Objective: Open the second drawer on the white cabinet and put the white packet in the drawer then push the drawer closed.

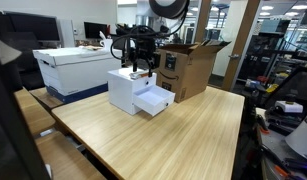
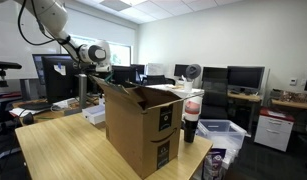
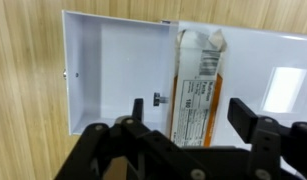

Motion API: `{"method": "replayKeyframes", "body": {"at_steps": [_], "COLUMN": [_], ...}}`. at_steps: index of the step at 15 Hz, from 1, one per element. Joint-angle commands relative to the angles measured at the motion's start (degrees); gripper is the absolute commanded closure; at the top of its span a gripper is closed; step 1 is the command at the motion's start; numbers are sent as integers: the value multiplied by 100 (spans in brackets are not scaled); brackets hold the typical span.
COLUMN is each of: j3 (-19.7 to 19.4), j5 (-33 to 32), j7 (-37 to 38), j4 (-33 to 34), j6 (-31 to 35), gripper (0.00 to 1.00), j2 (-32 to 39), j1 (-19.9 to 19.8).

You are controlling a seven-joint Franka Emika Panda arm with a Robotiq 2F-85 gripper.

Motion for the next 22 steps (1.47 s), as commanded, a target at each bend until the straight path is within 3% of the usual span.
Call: {"method": "replayKeyframes", "body": {"at_steps": [1, 8, 16, 22], "j3": [17, 84, 135, 140], "j5": [-139, -4, -90, -100], "j7": [181, 49, 23, -18], "j4": [-23, 60, 172, -244], "j6": [-80, -248, -804, -574], "gripper": [43, 82, 84, 84], "j2": [-16, 6, -170, -471], "j1": [-23, -73, -47, -98]}}
